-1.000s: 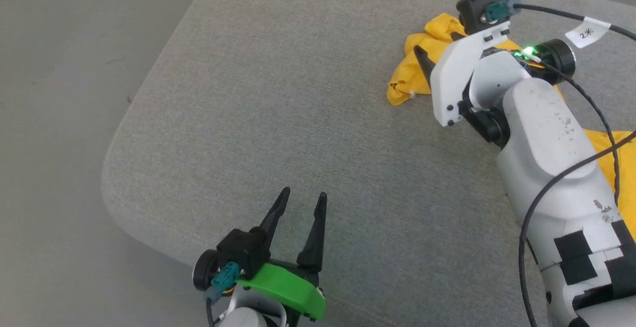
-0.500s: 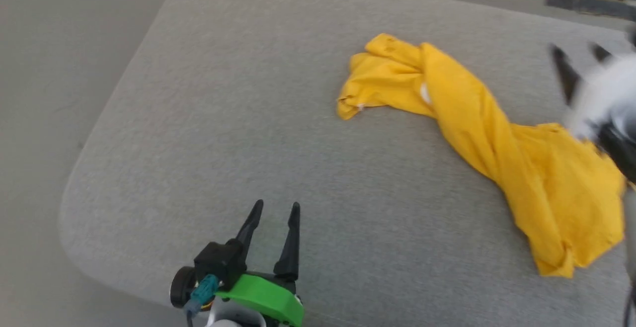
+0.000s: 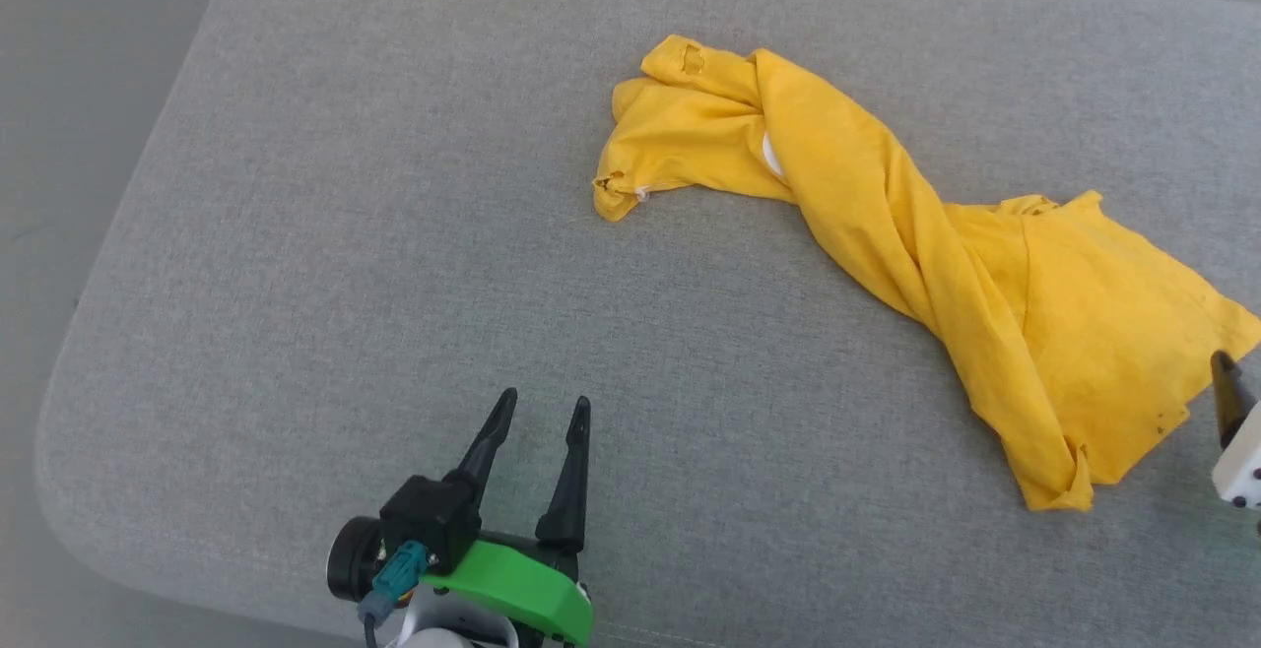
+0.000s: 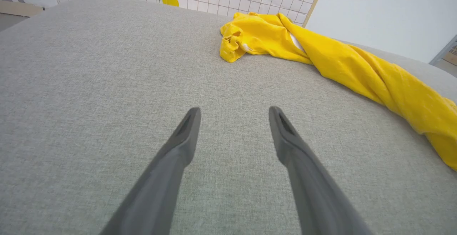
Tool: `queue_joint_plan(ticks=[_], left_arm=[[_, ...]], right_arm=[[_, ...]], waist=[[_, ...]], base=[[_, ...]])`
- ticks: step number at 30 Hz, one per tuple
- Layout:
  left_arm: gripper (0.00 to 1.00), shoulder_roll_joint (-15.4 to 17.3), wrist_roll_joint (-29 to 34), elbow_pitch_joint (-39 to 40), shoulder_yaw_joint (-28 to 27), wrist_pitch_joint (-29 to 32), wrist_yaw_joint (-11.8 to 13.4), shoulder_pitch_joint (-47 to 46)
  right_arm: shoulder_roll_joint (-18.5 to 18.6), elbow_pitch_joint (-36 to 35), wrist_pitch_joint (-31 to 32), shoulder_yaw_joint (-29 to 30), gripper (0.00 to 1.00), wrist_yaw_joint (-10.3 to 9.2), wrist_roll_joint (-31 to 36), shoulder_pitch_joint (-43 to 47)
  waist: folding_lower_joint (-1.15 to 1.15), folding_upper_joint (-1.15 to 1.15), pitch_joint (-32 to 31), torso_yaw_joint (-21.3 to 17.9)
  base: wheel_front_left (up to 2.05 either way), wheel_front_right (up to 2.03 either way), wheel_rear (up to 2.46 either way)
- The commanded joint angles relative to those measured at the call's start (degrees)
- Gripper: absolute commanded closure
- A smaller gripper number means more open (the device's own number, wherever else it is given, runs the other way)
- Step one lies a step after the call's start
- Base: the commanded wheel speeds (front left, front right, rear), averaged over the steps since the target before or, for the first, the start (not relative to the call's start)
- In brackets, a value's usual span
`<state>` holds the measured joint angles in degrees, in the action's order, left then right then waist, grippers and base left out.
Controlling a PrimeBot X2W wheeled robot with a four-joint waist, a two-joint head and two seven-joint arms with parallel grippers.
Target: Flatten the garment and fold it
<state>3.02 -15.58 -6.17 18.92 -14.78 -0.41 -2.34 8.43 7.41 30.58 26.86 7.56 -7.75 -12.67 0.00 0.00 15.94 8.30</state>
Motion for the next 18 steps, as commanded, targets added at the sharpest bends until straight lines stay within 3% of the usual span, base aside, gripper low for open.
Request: queue_joint_plan(ticks=[1,6,9,18], left_arm=[[0.0,0.02,0.62,-0.13,-0.25,-0.22,-0.25,-0.65],[0.0,0.29,1.13,-0.15,-0.54,-0.22,-0.33,-1.06],[0.0,0.28,1.18,-0.1,-0.65,-0.22,-0.31,-1.14],[0.0,0.12,0.36,-1.32,-0.13,-0.22,-0.41,-0.57]], right_arm=[[-0.56,1.31,0.04,0.5,0.0,-0.08,0.64,-1.13],[-0.93,8.12,-0.42,1.56,0.01,-0.08,2.64,-5.45],[-0.66,9.67,-0.52,1.91,1.0,-0.08,3.55,-6.78],[0.26,7.29,-3.3,1.13,1.0,-0.08,3.47,-7.12]], waist=[[0.0,0.0,0.34,0.46],[0.0,0.0,1.86,1.7],[0.0,0.0,2.29,1.79],[0.0,0.0,-1.39,0.89]], base=[[0.0,0.0,0.0],[0.0,0.0,0.0],[0.0,0.0,0.0],[0.0,0.0,0.0]])
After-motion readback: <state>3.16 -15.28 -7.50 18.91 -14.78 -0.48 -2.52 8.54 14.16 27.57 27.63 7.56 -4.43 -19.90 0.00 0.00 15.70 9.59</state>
